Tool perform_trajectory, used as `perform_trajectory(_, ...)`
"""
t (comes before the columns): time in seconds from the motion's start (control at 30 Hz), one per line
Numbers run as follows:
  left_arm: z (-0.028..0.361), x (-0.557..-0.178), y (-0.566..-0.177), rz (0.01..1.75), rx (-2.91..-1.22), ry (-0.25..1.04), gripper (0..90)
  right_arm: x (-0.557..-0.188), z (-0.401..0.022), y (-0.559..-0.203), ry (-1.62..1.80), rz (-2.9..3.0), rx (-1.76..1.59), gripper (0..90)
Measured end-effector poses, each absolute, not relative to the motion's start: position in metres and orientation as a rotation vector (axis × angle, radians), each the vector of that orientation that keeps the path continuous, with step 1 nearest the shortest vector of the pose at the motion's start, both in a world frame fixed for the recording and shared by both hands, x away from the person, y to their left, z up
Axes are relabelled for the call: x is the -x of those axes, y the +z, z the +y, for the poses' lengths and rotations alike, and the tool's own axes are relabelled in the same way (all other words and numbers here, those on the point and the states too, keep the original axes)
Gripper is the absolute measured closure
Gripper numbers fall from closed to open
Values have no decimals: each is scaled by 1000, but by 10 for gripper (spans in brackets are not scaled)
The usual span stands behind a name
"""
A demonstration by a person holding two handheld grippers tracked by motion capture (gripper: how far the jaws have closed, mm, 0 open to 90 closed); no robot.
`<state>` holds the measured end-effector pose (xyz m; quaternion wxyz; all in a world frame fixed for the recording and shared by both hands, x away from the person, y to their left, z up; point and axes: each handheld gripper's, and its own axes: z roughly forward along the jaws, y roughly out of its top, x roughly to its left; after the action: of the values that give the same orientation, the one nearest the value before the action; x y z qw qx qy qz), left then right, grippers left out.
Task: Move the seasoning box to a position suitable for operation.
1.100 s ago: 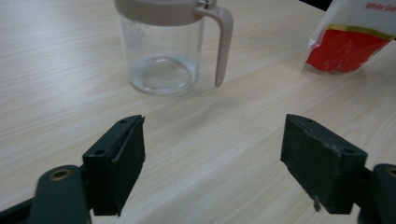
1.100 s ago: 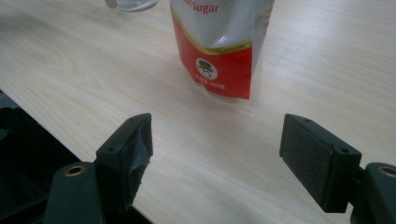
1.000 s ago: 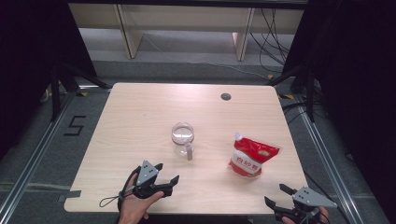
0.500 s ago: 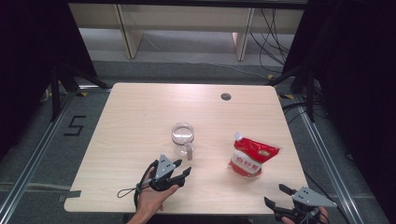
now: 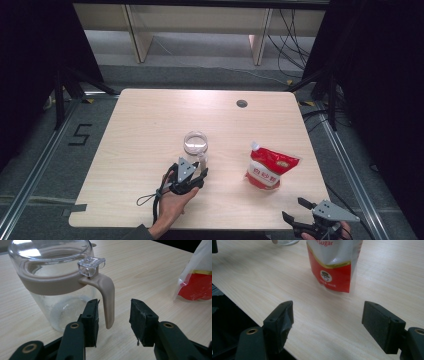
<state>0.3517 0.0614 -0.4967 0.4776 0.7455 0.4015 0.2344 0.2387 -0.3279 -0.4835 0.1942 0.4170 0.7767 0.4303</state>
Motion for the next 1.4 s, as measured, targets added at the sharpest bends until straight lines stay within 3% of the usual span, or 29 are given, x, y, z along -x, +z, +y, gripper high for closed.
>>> perform_trajectory(0.4, 59, -364, -504, 973, -1828, 567, 781, -238, -327, -483, 1209, 2198, -1183, 262)
perform_trajectory(0.9, 97, -356, -500, 916, -1881, 447, 763, -238, -326, -484, 1217, 2189, -1178, 262)
perform_trajectory(1.4, 128, -345, -498, 937, -1930, 505, 725, -241, -327, -484, 1214, 2192, -1128, 262)
